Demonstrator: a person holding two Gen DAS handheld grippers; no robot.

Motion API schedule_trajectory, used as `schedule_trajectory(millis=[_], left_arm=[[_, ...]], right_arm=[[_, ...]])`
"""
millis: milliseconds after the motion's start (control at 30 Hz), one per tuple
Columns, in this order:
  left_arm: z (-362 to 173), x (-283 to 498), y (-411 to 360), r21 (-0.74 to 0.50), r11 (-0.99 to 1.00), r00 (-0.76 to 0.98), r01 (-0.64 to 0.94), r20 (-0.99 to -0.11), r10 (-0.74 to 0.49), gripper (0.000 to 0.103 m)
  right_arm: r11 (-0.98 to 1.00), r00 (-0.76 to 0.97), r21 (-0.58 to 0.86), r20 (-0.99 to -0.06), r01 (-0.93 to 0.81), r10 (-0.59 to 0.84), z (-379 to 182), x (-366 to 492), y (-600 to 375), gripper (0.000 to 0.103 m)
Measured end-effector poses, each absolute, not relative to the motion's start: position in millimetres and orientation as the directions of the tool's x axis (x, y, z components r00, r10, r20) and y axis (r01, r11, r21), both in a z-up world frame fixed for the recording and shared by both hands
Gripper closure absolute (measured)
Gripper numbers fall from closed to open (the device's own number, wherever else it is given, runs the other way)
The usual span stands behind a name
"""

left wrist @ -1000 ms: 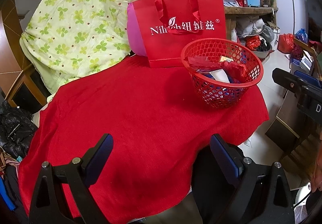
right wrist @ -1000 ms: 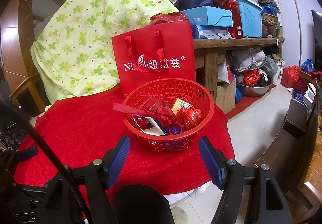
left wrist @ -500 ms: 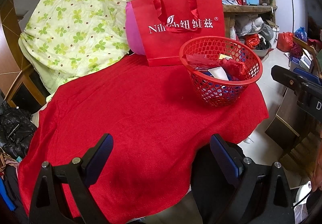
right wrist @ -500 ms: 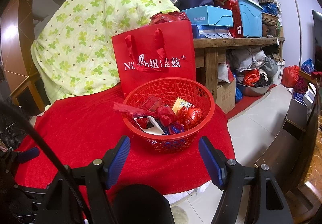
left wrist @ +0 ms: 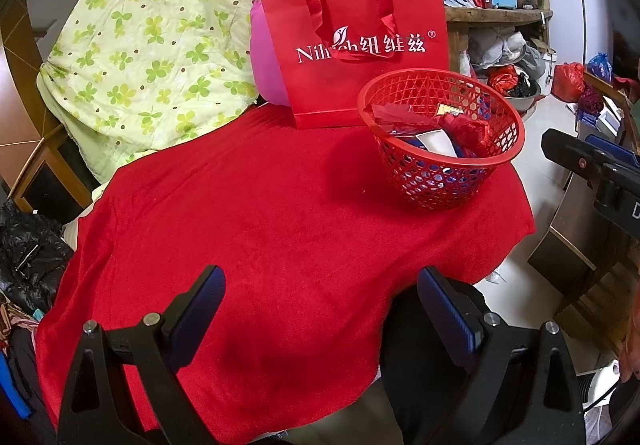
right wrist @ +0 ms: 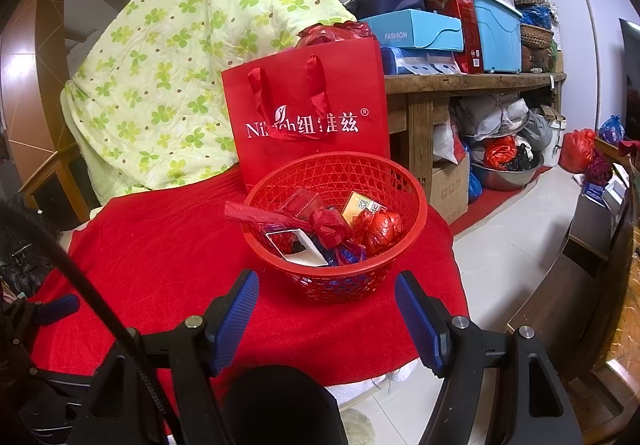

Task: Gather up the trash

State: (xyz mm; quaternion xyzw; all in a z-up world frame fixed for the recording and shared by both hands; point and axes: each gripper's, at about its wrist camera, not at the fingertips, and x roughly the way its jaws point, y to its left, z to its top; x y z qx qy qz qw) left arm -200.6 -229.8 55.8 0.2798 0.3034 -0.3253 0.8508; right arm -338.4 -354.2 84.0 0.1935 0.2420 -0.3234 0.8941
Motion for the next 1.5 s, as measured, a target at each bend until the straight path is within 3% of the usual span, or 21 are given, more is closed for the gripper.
schedule_trajectory(millis=[1500], left_arm=[[54.2,-203.4,-231.9,0.288,0.609,0.595,0.739,-0.704,-0.388,0.006]], right_arm=[[0.712,0.676,0.198,-0.554,0.674,-0.486,84.4,-338.0,-357.1,0.029]])
